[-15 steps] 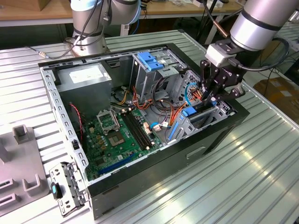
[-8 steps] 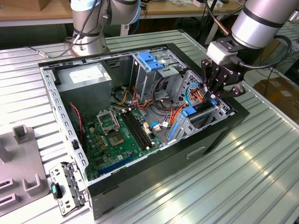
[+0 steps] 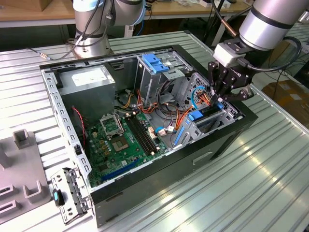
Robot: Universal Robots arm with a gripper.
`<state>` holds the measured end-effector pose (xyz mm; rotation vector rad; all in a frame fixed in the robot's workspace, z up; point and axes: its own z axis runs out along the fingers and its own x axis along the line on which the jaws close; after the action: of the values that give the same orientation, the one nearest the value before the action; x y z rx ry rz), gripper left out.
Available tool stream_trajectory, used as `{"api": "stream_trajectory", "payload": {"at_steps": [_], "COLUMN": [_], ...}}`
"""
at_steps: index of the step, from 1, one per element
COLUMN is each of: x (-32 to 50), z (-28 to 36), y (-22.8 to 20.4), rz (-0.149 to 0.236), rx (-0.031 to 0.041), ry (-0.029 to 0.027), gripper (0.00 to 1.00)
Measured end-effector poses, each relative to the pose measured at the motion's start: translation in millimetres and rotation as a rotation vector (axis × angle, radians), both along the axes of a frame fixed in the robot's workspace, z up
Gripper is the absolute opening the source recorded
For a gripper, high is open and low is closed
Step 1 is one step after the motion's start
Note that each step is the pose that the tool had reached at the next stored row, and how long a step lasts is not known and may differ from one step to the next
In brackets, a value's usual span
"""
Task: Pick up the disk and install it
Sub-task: 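Insert the second disk wire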
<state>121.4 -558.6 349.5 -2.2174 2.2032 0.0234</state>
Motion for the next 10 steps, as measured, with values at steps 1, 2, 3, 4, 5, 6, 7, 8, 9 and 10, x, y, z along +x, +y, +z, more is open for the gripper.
{"api": "stream_trajectory", "payload": {"at_steps": [1, 2, 3, 4, 5, 6, 7, 8, 9, 10], "x": [0.0, 0.0, 0.0, 0.0, -0.1, -0.3, -0.7, -1.3, -2.3, -3.5], "z": [0.0, 0.0, 0.0, 0.0, 0.0, 0.0, 0.0, 0.0, 0.0, 0.0], "y": [0.0, 0.0, 0.0, 0.0, 0.0, 0.0, 0.0, 0.0, 0.0, 0.0], "rz": [0.0, 0.0, 0.0, 0.0, 0.0, 0.0, 0.0, 0.0, 0.0, 0.0], "rx": [0.0, 0.0001, 0.0, 0.0001, 0.0, 0.0, 0.0, 0.0, 0.0, 0.0001], "ry": [-0.0002, -0.0004, -0.0005, -0.0007, -0.0007, -0.0007, -0.0008, -0.0008, -0.0007, -0.0008], "gripper": [0.11, 0.11, 0.11, 0.11, 0.11, 0.11, 0.11, 0.11, 0.11, 0.11]}}
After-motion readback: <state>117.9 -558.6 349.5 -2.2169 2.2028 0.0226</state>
